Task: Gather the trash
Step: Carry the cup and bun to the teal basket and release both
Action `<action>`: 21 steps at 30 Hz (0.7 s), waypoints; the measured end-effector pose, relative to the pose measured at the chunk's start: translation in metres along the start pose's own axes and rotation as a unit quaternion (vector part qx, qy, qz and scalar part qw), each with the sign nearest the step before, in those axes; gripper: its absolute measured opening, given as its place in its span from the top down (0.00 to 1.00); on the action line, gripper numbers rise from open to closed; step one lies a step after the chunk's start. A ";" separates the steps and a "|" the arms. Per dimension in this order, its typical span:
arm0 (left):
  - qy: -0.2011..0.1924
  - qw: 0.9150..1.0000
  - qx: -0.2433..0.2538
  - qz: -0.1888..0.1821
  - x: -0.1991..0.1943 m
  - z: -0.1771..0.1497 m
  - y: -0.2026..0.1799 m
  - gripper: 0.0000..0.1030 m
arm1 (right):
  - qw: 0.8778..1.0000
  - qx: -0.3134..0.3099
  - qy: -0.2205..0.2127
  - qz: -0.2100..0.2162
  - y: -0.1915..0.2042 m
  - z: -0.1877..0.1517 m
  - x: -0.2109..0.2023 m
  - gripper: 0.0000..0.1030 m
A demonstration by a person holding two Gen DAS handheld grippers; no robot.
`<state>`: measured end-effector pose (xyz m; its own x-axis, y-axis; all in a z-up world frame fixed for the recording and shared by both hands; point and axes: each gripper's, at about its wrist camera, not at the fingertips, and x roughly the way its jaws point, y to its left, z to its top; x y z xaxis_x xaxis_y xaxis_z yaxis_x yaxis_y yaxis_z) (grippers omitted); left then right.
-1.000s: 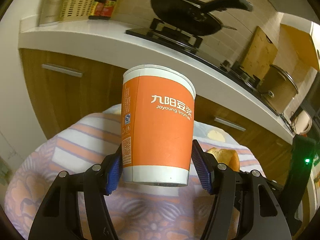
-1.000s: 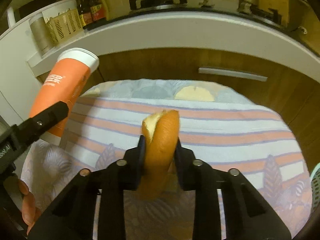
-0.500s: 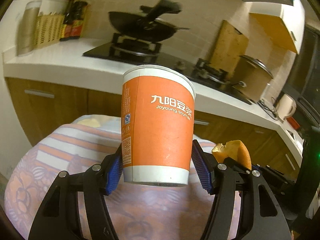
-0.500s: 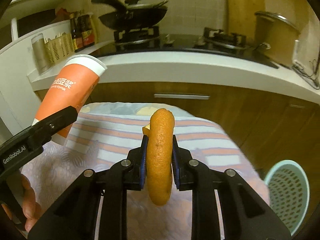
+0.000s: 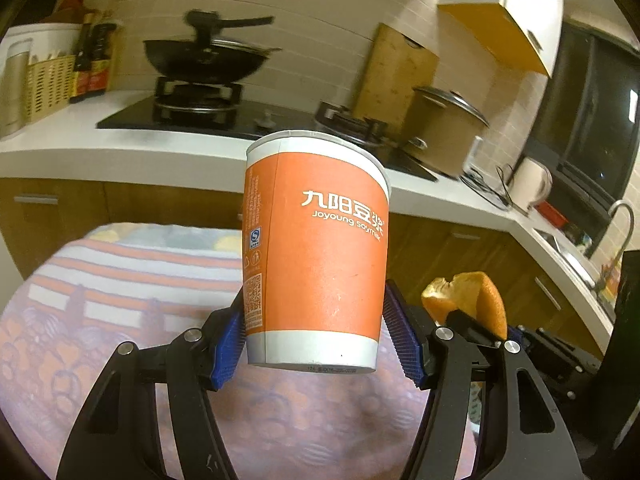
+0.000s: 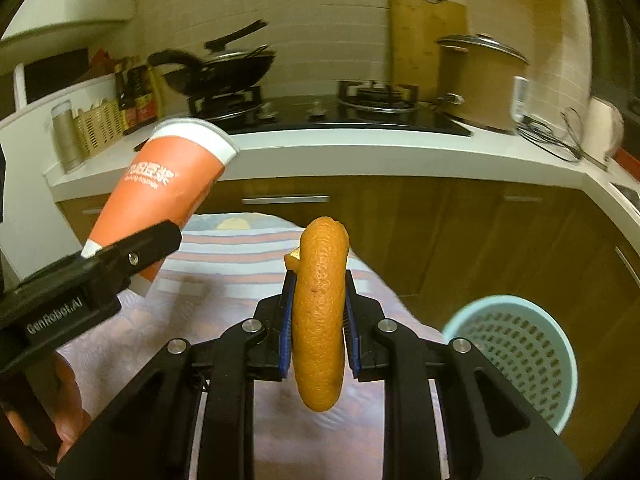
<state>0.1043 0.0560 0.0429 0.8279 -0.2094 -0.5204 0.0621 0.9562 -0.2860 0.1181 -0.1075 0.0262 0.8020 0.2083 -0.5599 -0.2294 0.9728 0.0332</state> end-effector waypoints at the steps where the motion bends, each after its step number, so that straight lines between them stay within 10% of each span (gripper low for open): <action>1: 0.003 1.000 0.003 -0.002 0.002 -0.003 -0.007 0.40 | 1.000 0.006 -0.001 -0.004 -0.010 -0.003 -0.003 0.82; 21: 0.113 0.988 0.052 -0.087 0.099 -0.071 -0.150 0.40 | 0.984 0.149 0.058 -0.080 -0.216 -0.074 -0.004 0.79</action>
<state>0.1370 -0.1228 -0.0232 0.6544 -0.4014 -0.6408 0.2590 0.9152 -0.3088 0.1236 -0.3255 -0.0403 0.7424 0.0533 -0.6678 0.0811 0.9824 0.1686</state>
